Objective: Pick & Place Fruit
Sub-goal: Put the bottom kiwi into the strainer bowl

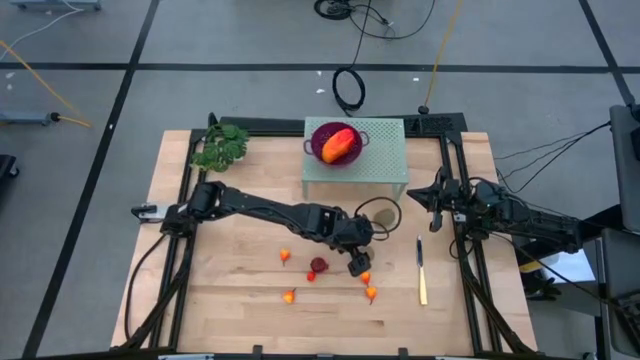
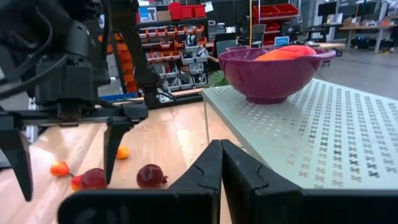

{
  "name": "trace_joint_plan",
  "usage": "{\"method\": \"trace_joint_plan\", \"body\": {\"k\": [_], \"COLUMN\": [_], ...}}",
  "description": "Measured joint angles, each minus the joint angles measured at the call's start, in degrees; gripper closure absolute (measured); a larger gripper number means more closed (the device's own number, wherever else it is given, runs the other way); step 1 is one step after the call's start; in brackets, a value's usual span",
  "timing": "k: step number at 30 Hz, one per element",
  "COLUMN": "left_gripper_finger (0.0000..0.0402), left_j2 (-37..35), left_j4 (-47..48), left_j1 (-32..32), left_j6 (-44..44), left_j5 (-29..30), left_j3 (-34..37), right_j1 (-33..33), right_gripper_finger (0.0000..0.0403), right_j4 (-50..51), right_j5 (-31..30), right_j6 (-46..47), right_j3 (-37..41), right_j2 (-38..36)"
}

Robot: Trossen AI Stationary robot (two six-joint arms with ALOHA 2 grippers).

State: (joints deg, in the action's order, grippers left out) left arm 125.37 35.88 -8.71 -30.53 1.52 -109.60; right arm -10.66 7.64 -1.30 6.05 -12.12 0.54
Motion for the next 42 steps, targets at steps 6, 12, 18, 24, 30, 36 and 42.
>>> {"method": "trace_joint_plan", "body": {"k": [6, 12, 18, 24, 30, 36, 42], "left_gripper_finger": [0.0044, 0.0028, 0.0005, 0.0003, 0.0002, 0.0008, 0.0009], "left_j2": [0.1, 0.1, 0.7, 3.1, 3.0, 3.0, 3.0], "left_j4": [-0.2, -0.7, -4.5, -6.7, -5.9, -6.6, -6.1], "left_j1": [0.0, 0.0, -0.2, -0.3, 0.4, -0.1, -0.3], "left_j6": [-1.2, -2.7, -2.4, -2.3, -1.2, 2.7, 4.6], "left_j5": [0.0, 0.0, 0.0, 0.0, 3.2, 4.8, 5.0], "left_j3": [0.0, 0.0, -0.1, -0.1, -0.1, 0.0, 0.0], "right_j1": [0.0, 0.0, 0.0, 0.0, 0.0, 0.0, 0.0], "right_gripper_finger": [0.0403, 0.0403, 0.0403, 0.0403, 0.0403, 0.0403, 0.0403], "right_j4": [0.6, 0.8, 0.8, 0.8, 1.2, 1.6, 1.6], "right_j5": [0.0, 0.0, -0.1, -0.1, -0.1, -0.1, -0.1], "right_j6": [1.0, 1.0, 1.0, 1.0, 1.0, 1.0, 0.8], "right_j3": [0.0, 0.0, 0.0, 0.0, 0.0, 0.0, 0.0], "right_j2": [0.0, 0.0, 0.0, 0.0, 0.0, 0.0, 0.0]}}
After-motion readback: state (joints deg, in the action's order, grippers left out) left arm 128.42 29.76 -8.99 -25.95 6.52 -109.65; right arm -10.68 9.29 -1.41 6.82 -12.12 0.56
